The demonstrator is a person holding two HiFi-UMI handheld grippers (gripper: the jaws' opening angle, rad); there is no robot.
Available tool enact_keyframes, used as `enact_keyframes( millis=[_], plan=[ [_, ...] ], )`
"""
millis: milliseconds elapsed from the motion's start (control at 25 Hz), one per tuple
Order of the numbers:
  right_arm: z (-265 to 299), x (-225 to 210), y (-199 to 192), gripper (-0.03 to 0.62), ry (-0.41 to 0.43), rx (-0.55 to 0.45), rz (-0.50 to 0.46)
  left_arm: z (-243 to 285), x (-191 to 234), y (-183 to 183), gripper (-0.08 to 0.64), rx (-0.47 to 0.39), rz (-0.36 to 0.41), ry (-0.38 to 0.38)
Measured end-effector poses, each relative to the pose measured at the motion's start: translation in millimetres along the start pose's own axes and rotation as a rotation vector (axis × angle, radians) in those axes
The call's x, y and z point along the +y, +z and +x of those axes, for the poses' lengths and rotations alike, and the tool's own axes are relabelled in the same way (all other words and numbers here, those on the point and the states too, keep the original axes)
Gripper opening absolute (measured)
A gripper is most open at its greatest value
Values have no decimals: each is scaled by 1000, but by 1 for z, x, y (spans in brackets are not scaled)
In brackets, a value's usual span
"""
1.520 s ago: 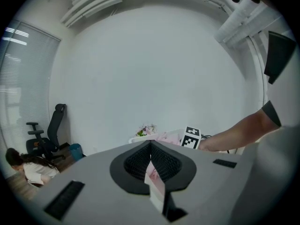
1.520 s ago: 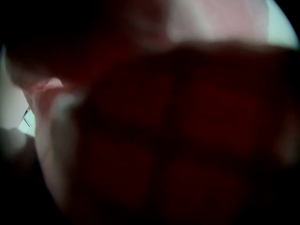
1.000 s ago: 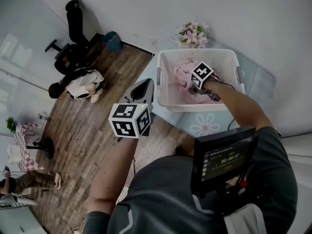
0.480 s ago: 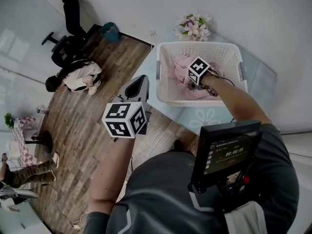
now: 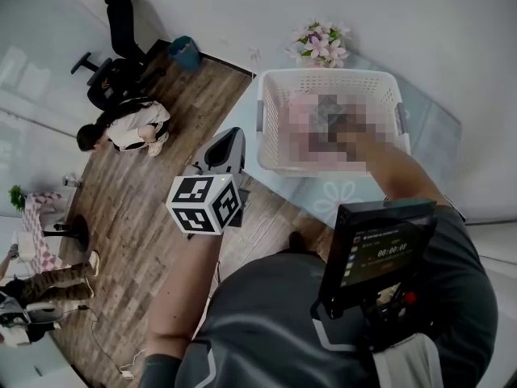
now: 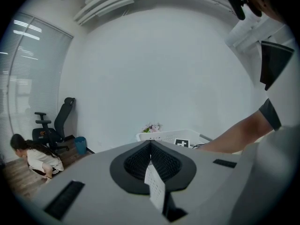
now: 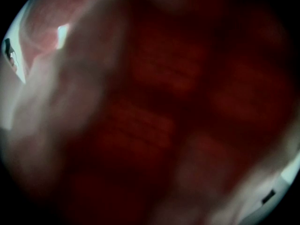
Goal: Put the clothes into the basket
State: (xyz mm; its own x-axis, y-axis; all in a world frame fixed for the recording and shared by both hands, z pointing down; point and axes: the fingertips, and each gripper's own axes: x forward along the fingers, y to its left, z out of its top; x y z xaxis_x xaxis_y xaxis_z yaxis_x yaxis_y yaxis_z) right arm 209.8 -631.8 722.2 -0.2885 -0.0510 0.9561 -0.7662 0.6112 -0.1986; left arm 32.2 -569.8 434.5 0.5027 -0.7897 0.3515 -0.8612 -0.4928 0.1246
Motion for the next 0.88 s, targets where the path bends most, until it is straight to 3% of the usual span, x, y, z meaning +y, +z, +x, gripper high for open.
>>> enact_keyframes(
  millis=[280,520,880],
  plan=[
    [3,-10,10,417,-3,1,-31,-3,-1,-4,9,-27,-14,40],
    [7,12,-23,425,24,10,29,-38,-3,-8,9,-23,-27,17],
    [-36,7,2,469,-61,-35,10,-63,12,7,9,-85,9,-18]
  ],
)
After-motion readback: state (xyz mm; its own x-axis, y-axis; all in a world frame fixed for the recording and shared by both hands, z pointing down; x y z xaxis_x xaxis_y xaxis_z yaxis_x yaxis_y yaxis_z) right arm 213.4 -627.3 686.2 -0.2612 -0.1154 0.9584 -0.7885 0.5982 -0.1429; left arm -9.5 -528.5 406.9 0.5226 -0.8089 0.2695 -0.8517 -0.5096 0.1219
